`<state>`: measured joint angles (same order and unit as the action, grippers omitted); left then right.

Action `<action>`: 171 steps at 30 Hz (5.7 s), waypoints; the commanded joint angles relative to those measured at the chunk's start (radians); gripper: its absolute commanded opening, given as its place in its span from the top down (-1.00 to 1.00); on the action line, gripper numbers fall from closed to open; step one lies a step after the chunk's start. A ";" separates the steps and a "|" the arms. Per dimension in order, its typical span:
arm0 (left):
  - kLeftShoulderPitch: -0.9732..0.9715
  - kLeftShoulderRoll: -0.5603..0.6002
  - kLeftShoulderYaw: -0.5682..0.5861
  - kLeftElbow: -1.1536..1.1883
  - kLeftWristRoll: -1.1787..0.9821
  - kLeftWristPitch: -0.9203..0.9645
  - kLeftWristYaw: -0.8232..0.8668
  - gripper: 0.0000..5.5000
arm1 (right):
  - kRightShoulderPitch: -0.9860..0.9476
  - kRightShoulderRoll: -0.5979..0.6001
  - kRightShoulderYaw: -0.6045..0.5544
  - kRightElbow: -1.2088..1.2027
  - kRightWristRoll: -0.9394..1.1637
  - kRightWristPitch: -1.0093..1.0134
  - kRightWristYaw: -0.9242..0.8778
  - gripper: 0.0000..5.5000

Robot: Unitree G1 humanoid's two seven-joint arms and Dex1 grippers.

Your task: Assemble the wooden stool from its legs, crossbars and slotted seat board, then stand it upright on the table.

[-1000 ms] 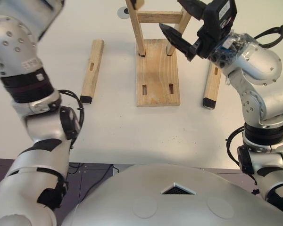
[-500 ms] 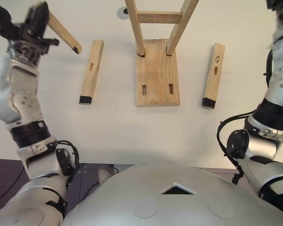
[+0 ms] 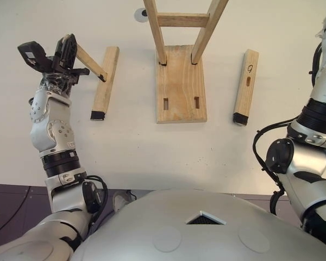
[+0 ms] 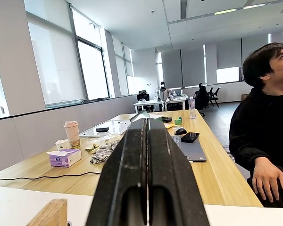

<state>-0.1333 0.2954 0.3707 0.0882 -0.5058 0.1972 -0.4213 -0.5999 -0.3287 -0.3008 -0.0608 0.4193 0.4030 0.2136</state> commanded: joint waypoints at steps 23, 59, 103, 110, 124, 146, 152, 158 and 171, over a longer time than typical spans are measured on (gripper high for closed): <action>0.152 -0.008 -0.247 0.347 0.223 -0.297 -0.087 0.87 | 0.041 -0.004 0.060 -0.004 -0.066 -0.048 0.009 1.00; 0.131 0.407 -0.355 -0.173 0.270 0.589 -0.091 0.10 | 0.056 -0.011 0.072 0.001 -0.118 -0.053 0.015 1.00; -0.228 0.135 -0.316 -0.536 -0.627 0.635 -0.193 0.28 | -0.217 -0.116 -0.102 0.247 1.156 0.830 0.378 -0.17; -0.188 0.148 -0.323 -0.553 -0.592 0.619 -0.216 0.28 | -0.217 -0.127 -0.070 0.305 1.031 0.796 0.384 -0.17; -0.161 0.206 -0.357 -0.563 -0.544 0.637 -0.260 0.28 | -0.142 -0.180 -0.018 0.199 0.933 0.816 0.578 -0.45; -0.171 0.220 -0.372 -0.561 -0.590 0.686 -0.298 0.28 | -0.086 -0.201 -0.027 0.132 0.966 0.869 0.682 0.09; -0.162 0.230 -0.384 -0.551 -0.541 0.666 -0.309 0.28 | -0.107 -0.193 -0.043 0.181 0.938 0.830 0.641 0.17; -0.159 0.219 -0.366 -0.516 -0.526 0.653 -0.303 0.03 | -0.105 -0.190 -0.029 0.152 0.860 0.750 0.629 0.22; -0.104 0.242 -0.224 -0.419 -0.512 0.643 -0.255 -0.48 | 0.064 -0.253 0.070 0.102 0.477 0.351 0.830 0.23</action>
<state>-0.2598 0.5166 0.1461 -0.3491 -1.0498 0.8440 -0.6854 -0.5746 -0.5424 -0.2619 0.0681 0.9555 0.8118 1.0026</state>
